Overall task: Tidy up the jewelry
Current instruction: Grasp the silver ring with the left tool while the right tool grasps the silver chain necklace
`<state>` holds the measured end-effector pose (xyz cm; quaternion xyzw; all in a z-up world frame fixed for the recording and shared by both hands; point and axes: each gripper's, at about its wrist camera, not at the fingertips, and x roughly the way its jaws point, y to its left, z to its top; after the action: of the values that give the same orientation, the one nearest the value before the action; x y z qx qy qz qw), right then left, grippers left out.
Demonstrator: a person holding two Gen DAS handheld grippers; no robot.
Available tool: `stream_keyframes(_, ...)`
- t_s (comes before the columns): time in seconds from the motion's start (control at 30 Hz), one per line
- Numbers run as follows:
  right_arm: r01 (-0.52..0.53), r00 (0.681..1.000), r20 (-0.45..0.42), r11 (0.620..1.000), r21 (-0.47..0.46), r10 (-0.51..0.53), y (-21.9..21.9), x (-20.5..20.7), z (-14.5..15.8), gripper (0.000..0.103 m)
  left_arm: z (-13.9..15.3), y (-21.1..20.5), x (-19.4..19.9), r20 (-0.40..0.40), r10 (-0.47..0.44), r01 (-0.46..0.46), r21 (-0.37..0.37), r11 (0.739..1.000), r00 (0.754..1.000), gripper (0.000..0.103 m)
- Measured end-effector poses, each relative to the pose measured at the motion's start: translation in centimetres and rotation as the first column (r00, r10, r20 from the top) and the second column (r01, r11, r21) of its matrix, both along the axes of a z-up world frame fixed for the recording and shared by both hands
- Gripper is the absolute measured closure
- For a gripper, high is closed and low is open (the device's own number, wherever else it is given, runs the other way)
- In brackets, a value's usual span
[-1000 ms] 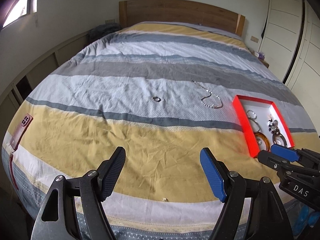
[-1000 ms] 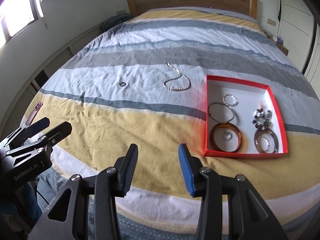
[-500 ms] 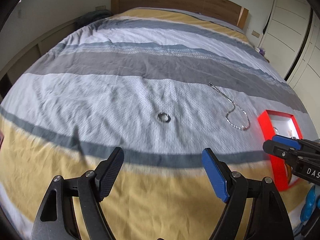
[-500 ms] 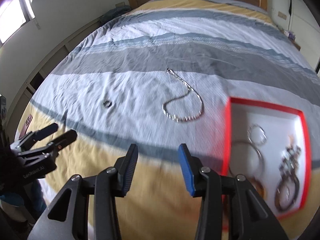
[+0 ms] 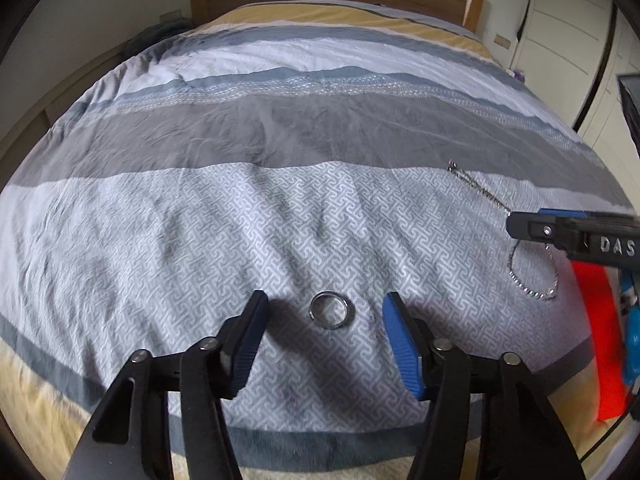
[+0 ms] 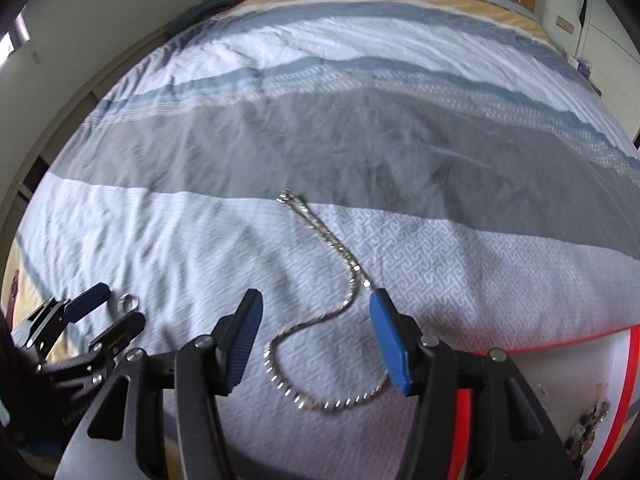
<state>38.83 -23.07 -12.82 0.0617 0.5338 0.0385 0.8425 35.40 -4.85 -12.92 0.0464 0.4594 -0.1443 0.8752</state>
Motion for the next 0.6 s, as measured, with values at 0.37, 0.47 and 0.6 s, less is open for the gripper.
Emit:
stream_keyframes(0.37, -0.025, 0.999, -0.043, 0.999, 0.037, 0.027, 0.3, 0.3, -2.6, 0.055, -1.4, 0.7, 0.6, 0.004, -0.009, 0.009, -0.049, 0.999, 1.0, 0.08)
stream_keyframes(0.47, -0.042, 0.998, -0.044, 0.996, 0.082, 0.045, 0.4, -0.5, -2.6, 0.086, -1.3, 0.6, 0.2, 0.006, -0.018, 0.018, -0.052, 0.998, 1.0, 0.083)
stream_keyframes(0.6, -0.059, 0.998, -0.029, 0.99, 0.128, 0.063, 0.7, -1.8, -2.2, 0.1, -0.9, 0.9, -0.3, 0.005, -0.012, 0.013, -0.073, 0.997, 1.0, 0.083)
